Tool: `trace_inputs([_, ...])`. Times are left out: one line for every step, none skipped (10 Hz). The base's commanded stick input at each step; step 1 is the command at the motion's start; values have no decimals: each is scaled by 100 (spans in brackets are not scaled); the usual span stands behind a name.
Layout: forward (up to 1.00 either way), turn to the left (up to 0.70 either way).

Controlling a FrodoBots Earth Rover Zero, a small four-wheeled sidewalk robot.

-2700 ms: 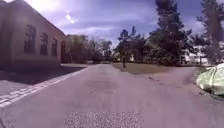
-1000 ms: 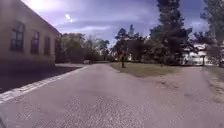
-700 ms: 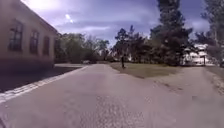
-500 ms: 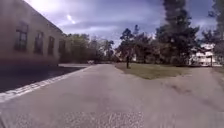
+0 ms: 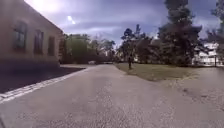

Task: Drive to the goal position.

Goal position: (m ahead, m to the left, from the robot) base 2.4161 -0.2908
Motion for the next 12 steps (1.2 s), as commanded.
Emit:
trace_inputs([70,7])
trace_inputs([70,7])
trace_inputs([70,7])
trace_inputs([70,7])
trace_inputs([70,7])
trace_inputs([70,7])
trace_inputs([70,7])
trace_inputs([70,7])
trace_inputs([70,7])
trace_inputs([70,7])
trace_inputs([70,7])
trace_inputs([70,7])
